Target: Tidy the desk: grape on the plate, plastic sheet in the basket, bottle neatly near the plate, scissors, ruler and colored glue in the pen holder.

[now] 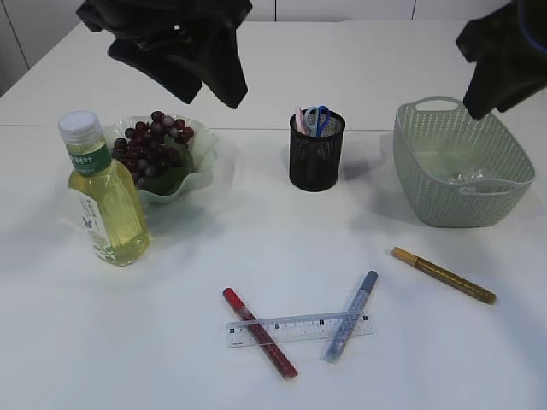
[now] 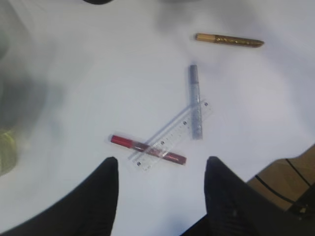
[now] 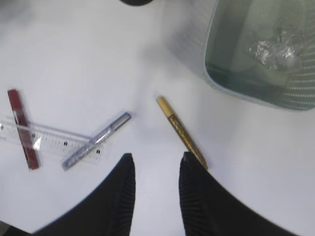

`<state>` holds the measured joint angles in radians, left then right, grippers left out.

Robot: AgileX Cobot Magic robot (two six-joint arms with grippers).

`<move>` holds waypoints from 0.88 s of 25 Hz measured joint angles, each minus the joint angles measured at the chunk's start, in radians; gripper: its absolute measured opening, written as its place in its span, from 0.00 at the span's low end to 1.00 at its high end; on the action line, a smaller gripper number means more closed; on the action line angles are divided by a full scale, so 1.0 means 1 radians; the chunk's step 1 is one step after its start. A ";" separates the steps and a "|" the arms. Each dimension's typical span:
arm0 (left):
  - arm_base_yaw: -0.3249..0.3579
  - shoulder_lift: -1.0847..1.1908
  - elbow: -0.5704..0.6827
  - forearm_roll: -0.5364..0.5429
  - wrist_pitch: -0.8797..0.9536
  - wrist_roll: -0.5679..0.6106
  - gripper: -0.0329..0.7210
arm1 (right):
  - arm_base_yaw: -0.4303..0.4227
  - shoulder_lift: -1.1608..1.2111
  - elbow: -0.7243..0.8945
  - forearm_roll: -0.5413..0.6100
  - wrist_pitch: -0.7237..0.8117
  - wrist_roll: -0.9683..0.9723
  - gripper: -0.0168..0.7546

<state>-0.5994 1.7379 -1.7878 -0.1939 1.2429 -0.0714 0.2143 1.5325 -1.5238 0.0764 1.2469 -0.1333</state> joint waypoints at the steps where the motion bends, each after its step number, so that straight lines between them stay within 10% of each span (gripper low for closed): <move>1: -0.008 -0.030 0.027 -0.005 0.000 0.000 0.59 | 0.007 -0.023 0.031 0.003 0.000 -0.013 0.36; 22: -0.250 0.085 0.125 0.133 -0.001 0.201 0.59 | 0.013 -0.388 0.372 0.036 0.000 0.133 0.36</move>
<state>-0.8495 1.8227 -1.6625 -0.0609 1.2417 0.1296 0.2275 1.1449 -1.1516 0.1122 1.2469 0.0000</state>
